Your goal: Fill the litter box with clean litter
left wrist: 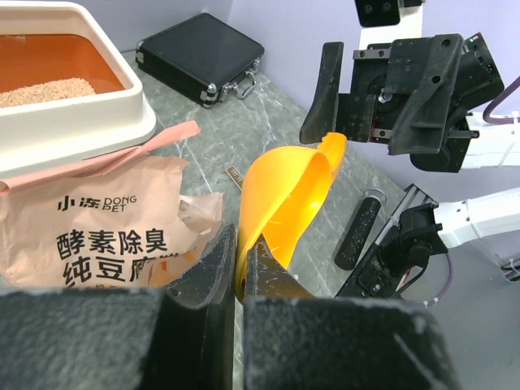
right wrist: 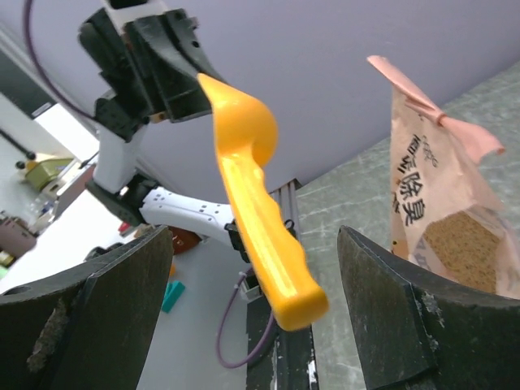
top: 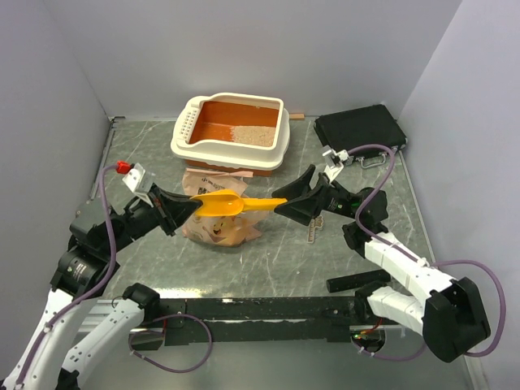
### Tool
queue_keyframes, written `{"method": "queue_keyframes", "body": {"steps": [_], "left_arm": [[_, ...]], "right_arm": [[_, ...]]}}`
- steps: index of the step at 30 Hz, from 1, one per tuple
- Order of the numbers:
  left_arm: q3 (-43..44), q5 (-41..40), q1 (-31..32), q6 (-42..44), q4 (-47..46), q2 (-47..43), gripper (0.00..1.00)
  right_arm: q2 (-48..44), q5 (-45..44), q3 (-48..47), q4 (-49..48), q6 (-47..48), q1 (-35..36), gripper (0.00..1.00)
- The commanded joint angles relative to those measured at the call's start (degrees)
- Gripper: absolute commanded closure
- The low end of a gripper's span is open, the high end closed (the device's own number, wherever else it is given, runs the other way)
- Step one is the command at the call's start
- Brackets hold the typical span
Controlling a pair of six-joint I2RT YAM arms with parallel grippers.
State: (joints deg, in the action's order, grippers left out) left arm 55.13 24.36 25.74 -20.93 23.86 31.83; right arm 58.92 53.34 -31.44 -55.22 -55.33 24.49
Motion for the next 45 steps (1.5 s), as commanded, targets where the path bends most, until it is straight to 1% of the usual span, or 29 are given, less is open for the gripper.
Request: {"method": "queue_keyframes", "body": {"steps": [1, 9, 14, 21, 28, 33, 37, 40, 43, 45], "left_arm": [[-0.64, 1.04, 0.1, -2.01, -4.69, 1.21, 0.99], [-1.52, 0.78, 0.02, -2.28, -6.37, 2.27, 0.99], [-1.26, 1.04, 0.1, -2.28, -6.37, 2.09, 0.99], [-1.17, 1.39, 0.1, -2.19, -6.45, 2.53, 0.99], [-2.31, 1.74, 0.02, -2.8, -7.24, 2.79, 0.99], [-2.84, 1.57, 0.1, -2.98, -7.6, 2.88, 0.99], [-2.75, 0.87, 0.02, -3.07, -7.69, 2.97, 0.99], [-2.49, 1.04, 0.02, -2.98, -7.42, 3.06, 0.99], [-2.31, 1.13, 0.1, -2.98, -7.33, 3.23, 0.99], [-2.4, 1.04, 0.1, -2.89, -7.25, 3.32, 0.99]], "right_arm": [[1.73, 3.26, 0.85, -13.24, -4.16, -0.32, 0.13], [4.89, 4.67, 1.38, -18.25, -6.98, -0.32, 0.2], [5.68, 3.96, 2.35, -16.76, -5.05, -0.32, 0.2], [7.7, 3.88, 3.05, -22.38, -7.86, -0.23, 0.22], [8.23, 3.0, 3.32, -25.02, -8.74, -0.32, 0.24], [9.81, 3.26, 2.79, -28.36, -10.93, -0.32, 0.28], [12.27, 3.35, 2.88, -33.53, -14.0, -0.32, 0.32], [13.41, 3.35, 3.14, -36.35, -15.94, -0.32, 0.38], [13.77, 3.17, 3.31, -37.5, -16.21, -0.23, 0.42], [13.77, 3.0, 3.32, -38.12, -16.39, -0.32, 0.42]]}}
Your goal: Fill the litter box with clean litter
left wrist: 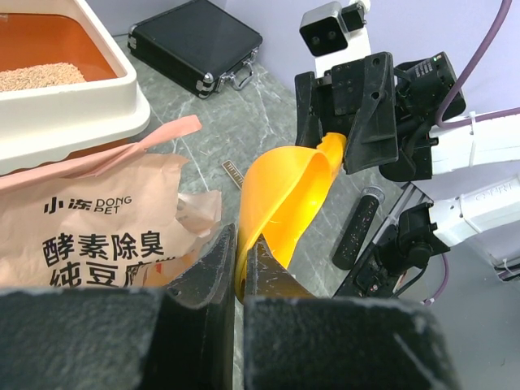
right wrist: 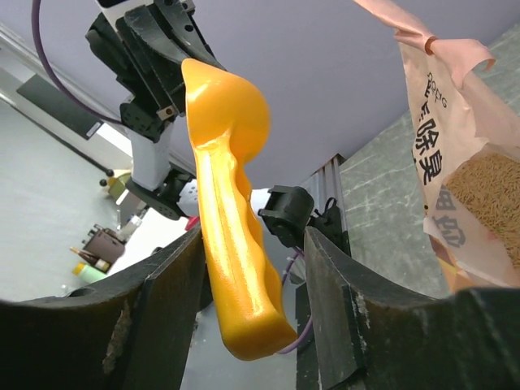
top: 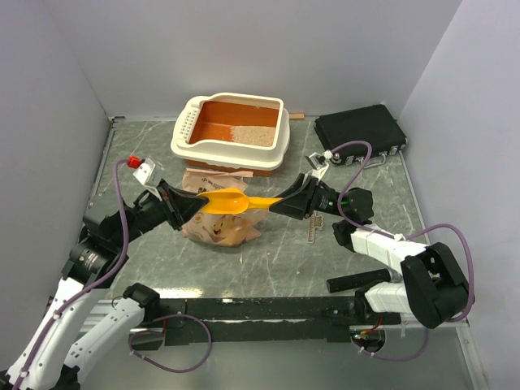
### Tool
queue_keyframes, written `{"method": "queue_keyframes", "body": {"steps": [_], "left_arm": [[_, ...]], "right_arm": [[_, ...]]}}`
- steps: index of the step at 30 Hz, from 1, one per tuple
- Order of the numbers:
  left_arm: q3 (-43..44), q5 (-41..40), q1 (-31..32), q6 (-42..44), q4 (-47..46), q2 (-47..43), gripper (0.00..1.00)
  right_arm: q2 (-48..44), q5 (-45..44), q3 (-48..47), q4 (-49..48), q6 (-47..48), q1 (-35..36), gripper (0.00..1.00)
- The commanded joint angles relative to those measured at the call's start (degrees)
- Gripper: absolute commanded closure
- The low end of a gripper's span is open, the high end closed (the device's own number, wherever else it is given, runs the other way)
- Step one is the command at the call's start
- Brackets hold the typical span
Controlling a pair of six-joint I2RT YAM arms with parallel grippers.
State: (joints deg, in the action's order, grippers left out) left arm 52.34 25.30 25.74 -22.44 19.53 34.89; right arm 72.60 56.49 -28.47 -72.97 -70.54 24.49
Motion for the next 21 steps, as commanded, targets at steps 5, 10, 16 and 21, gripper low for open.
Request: {"method": "queue_keyframes", "body": {"steps": [5, 10, 16, 21], "left_arm": [[-0.13, 0.1, 0.02, -1.73, -3.0, 0.09, 0.99], [-1.01, 0.28, 0.02, -2.17, -3.62, 0.0, 0.99], [-1.71, 0.37, 0.02, -2.7, -3.88, 0.09, 0.99], [-2.06, -0.25, 0.02, -3.05, -4.76, 0.09, 0.97]], "right_arm": [[-0.61, -0.33, 0.08, -20.28, -0.65, -0.32, 0.42], [-0.79, -0.24, 0.34, -20.81, -0.39, -0.23, 0.46], [-1.58, -0.24, 0.43, -20.81, 0.49, 0.03, 0.55], [-1.58, -0.76, 0.87, -20.81, 0.32, 0.29, 1.0]]}}
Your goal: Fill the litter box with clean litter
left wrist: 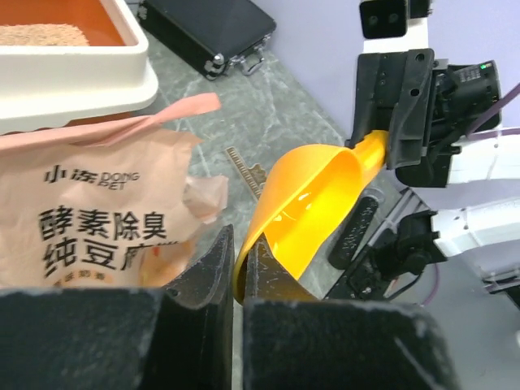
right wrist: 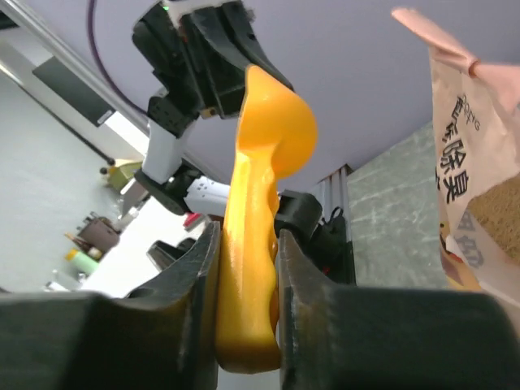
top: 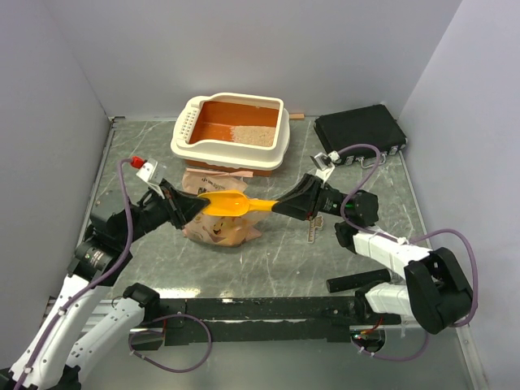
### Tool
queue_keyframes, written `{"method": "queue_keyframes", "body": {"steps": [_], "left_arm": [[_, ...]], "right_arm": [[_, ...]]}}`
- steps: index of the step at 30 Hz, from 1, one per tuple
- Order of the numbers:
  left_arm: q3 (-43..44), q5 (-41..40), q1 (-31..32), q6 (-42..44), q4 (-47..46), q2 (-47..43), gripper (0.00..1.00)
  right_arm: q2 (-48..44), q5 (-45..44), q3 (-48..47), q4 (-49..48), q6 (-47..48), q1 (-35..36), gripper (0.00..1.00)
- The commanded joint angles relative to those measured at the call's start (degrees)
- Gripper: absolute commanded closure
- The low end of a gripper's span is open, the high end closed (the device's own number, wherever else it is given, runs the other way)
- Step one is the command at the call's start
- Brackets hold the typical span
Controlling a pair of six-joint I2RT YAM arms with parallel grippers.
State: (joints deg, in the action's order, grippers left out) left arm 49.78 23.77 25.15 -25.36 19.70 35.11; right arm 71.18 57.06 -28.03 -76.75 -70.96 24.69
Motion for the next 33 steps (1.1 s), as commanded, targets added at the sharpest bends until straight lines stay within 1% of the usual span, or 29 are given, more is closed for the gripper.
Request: {"method": "queue_keyframes", "body": {"steps": [1, 2, 3, 4, 6, 7, 8, 9, 11, 12, 14, 15, 16, 17, 18, 21, 22, 24, 25, 26, 28, 30, 33], "left_arm": [[0.32, 1.02, 0.61, 0.05, -4.94, -0.13, 0.82], [0.32, -0.2, 0.61, 0.31, -4.42, -0.13, 0.7], [0.32, -0.39, 0.61, 1.45, -4.24, -0.22, 0.6], [0.41, -0.83, 0.61, 2.15, -3.97, -0.48, 0.48], [1.02, -3.28, 0.61, 4.52, -2.84, -0.92, 0.38], [1.8, -4.25, 0.61, 5.14, -2.48, -1.45, 0.3], [2.16, -6.08, 0.61, 5.93, -2.13, -1.71, 0.28], [2.51, -6.8, 0.61, 7.51, -1.86, -1.98, 0.26], [3.22, -8.29, 0.61, 8.84, -1.6, -2.42, 0.23], [3.48, -10.04, 0.61, 10.41, -1.34, -2.42, 0.23], [3.66, -11.98, 0.61, 11.82, -1.33, -1.89, 0.22], [3.57, -14.25, 0.61, 12.87, -1.6, -1.63, 0.22], [3.05, -15.41, 0.61, 13.23, -2.29, -1.1, 0.22], [2.78, -16.64, 0.61, 13.67, -2.56, -0.93, 0.22], [2.43, -19.78, 0.61, 14.11, -2.83, -0.66, 0.22], [0.15, -22.71, 0.61, 15.43, -5.63, -0.22, 0.21], [-0.29, -23.58, 0.69, 15.78, -7.03, 0.39, 0.2], [-0.91, -27.36, 0.61, 16.84, -7.92, 2.31, 0.18], [-0.65, -30.51, 0.61, 17.1, -8.19, 3.02, 0.17], [-0.47, -31.49, 0.52, 17.54, -8.8, 3.73, 0.17], [0.66, -33.95, 0.52, 17.72, -9.42, 6.1, 0.15], [2.33, -34.75, 0.43, 18.16, -9.86, 8.64, 0.13], [5.23, -34.84, 0.34, 18.33, -8.81, 11.98, 0.13]], "right_arm": [[-0.42, -1.68, 0.78, -17.03, 0.91, 0.1, 1.0], [-0.77, -2.21, 1.05, -16.77, 0.91, 0.1, 1.0], [-1.82, -2.39, 1.57, -16.33, 1.08, 0.01, 1.0], [-2.53, -2.56, 1.66, -15.46, 1.43, -0.08, 1.0], [-6.37, -3.7, 1.58, -9.32, 4.4, -0.52, 1.0], [-8.14, -4.4, 1.49, -6.42, 6.17, -0.6, 1.0], [-9.99, -5.19, 1.14, -3.17, 10.27, -0.52, 1.0], [-13.57, -6.59, 0.27, 4.78, 12.66, -0.6, 1.0], [-16.67, -8.01, -0.88, 10.98, 17.84, -0.52, 1.0], [-19.38, -9.84, -1.93, 15.71, 19.35, -0.6, 1.0], [-21.68, -12.31, -3.16, 20.48, 23.56, -0.52, 1.0], [-23.35, -13.63, -4.82, 25.98, 25.06, -0.6, 1.0], [-23.97, -16.51, -6.06, 29.52, 26.73, -0.52, 1.0], [-24.33, -17.93, -7.46, 33.03, 30.49, -0.52, 1.0], [-24.33, -19.34, -9.65, 36.2, 31.75, -0.43, 1.0], [-21.79, -23.82, -14.76, 44.56, 37.02, -0.52, 1.0], [-20.91, -26.1, -16.34, 49.19, 38.69, -0.52, 1.0], [-18.28, -27.96, -19.86, 51.34, 41.94, -0.43, 1.0], [-17.22, -29.01, -21.26, 54.92, 43.43, -0.52, 1.0], [-14.78, -31.28, -24.32, 56.35, 46.23, -0.52, 1.0], [-11.95, -33.66, -27.06, 60.12, 49.49, -0.52, 1.0], [-6.86, -36.83, -31.63, 62.68, 51.7, -0.52, 1.0], [0.52, -40.7, -36.38, 64.27, 54.34, -0.43, 1.0]]}}
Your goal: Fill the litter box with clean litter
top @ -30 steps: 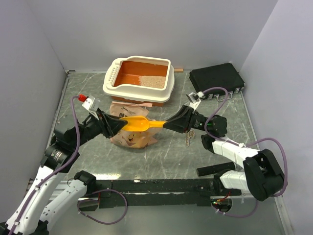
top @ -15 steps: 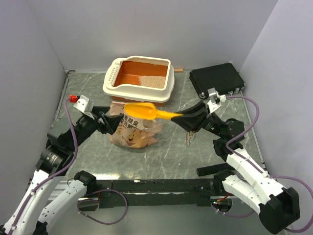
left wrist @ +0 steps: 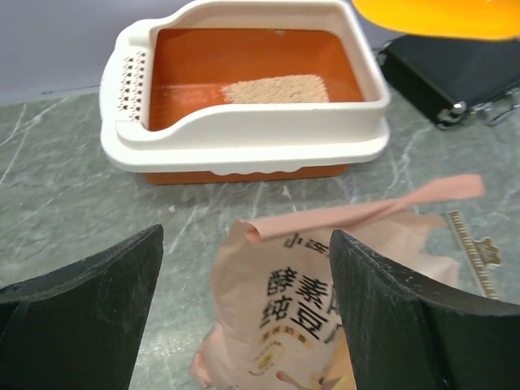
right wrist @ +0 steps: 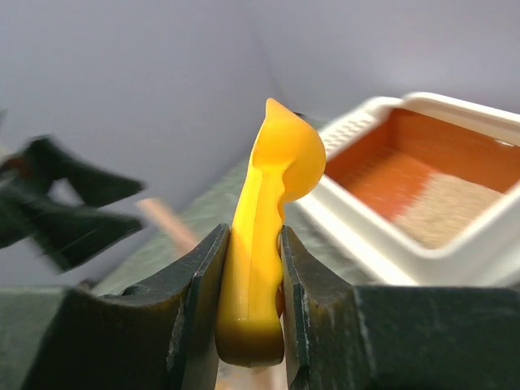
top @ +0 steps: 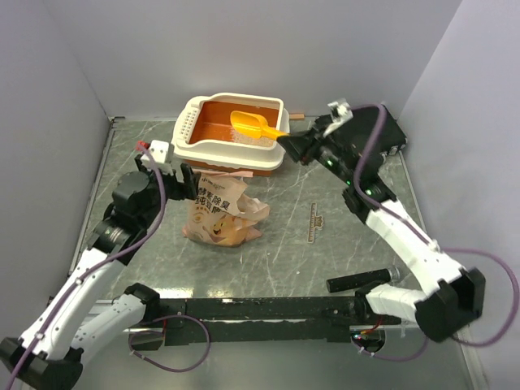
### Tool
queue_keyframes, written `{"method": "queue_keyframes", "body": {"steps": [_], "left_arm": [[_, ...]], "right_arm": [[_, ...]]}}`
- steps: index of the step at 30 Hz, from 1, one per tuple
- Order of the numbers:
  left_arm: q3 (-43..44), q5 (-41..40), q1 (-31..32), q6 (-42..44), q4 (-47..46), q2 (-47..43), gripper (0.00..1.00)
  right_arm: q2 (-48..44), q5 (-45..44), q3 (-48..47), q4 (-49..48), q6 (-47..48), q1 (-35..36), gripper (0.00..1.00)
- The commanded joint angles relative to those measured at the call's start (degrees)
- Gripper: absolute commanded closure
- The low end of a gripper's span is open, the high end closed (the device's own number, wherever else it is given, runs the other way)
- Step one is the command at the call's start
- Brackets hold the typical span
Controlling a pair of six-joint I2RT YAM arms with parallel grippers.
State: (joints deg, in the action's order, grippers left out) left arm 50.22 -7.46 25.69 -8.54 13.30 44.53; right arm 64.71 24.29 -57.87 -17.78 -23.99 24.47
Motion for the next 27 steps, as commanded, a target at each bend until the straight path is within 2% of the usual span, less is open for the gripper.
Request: {"method": "queue_keyframes", "body": {"steps": [1, 7, 13, 20, 27], "left_arm": [[5.15, -3.44, -0.2, 1.5, -2.23, 3.01, 0.13], [1.21, -1.59, -0.29, 1.5, -5.47, 1.0, 0.12], [-0.82, -0.89, -0.29, 1.5, -4.95, -0.15, 0.12], [-1.96, -0.19, -0.29, 1.5, -4.95, -1.29, 0.12], [-2.67, 0.87, -0.29, 1.07, -5.3, -1.82, 0.12]], "right_arm": [[8.75, -8.9, -7.6, 5.56, 8.42, -0.3, 1.0], [22.54, -13.92, -15.51, 7.4, 11.67, -0.3, 1.0], [31.61, -16.21, -26.24, 16.88, 14.67, -0.3, 1.0], [32.59, -19.01, -26.69, 23.84, 16.51, 0.31, 1.0], [29.08, -23.31, -22.38, 28.14, 18.36, 1.98, 1.0]]}}
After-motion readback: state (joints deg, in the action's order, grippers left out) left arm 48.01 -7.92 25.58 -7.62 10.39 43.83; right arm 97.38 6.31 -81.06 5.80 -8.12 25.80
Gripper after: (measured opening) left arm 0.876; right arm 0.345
